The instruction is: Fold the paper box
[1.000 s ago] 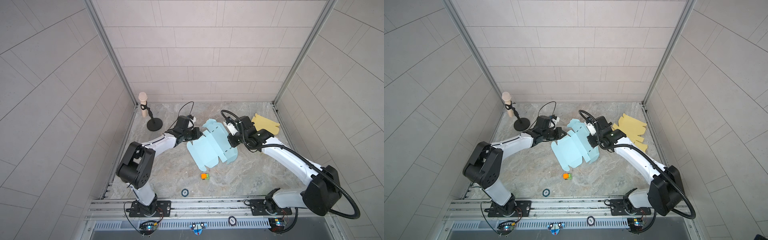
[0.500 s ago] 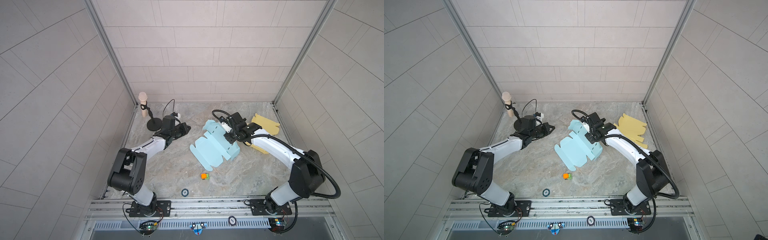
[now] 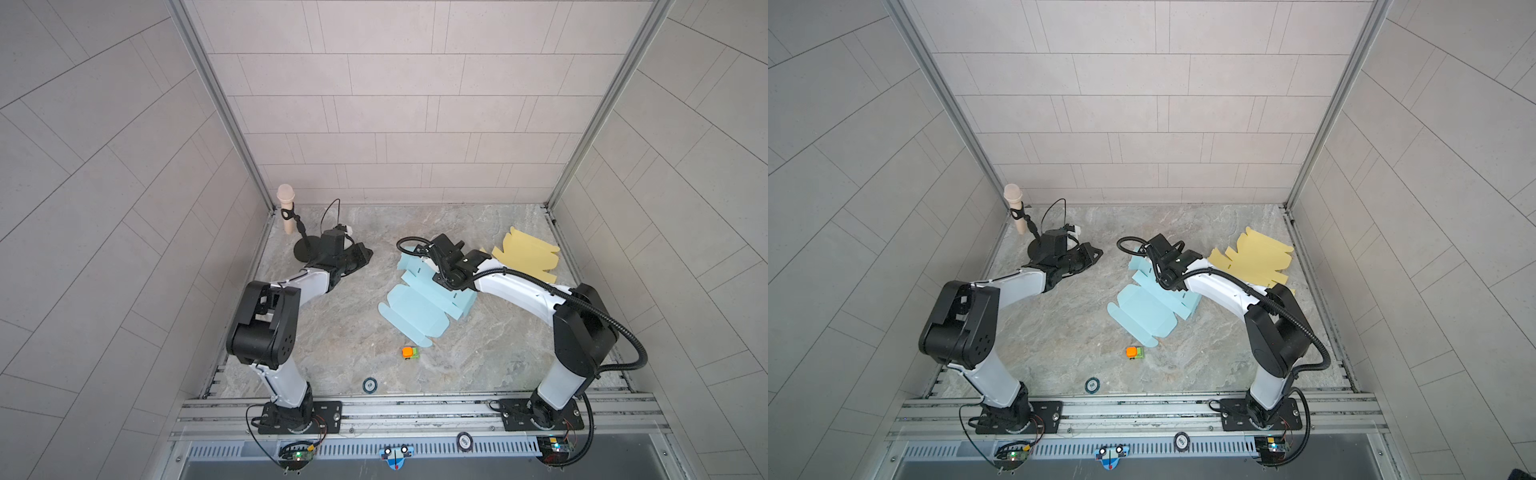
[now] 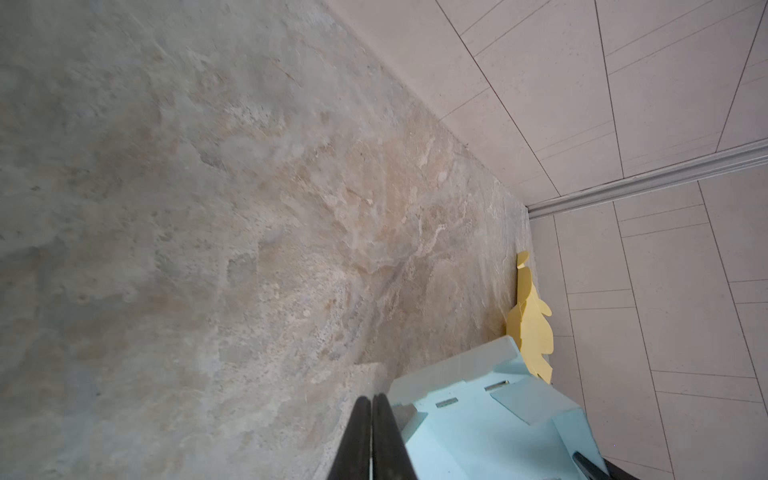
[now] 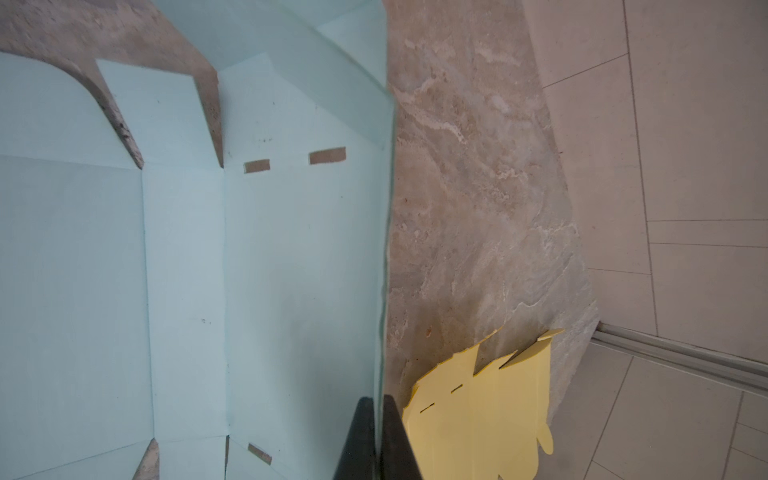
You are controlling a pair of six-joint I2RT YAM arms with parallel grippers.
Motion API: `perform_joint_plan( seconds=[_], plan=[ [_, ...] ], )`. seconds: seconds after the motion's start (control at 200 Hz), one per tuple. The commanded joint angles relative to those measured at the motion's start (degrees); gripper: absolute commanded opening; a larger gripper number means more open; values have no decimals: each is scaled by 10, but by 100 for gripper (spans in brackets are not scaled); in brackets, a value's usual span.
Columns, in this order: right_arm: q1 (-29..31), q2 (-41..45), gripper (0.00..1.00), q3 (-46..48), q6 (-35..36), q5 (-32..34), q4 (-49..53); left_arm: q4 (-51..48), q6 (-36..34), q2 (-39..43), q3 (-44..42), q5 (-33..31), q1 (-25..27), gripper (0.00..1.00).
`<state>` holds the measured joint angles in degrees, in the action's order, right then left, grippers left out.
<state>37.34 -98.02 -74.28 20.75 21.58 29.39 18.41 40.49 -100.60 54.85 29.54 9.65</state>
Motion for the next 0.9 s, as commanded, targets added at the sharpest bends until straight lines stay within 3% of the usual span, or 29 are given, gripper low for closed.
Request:
perform_joint_plan(
  seconds=[0.0,0.225,0.501,0.891],
  plan=[
    [13,-2,0,5,51,56,-39,52,2,-50,40,41,-17,14],
    [37,-22,0,9,100,96,-72,46,-2,-137,137,89,-17,20],
    [50,-58,0,6,135,119,-105,-57,-61,-218,254,103,18,23],
    [65,-74,0,36,205,158,-198,-72,-74,-243,252,125,32,27]
  ],
)
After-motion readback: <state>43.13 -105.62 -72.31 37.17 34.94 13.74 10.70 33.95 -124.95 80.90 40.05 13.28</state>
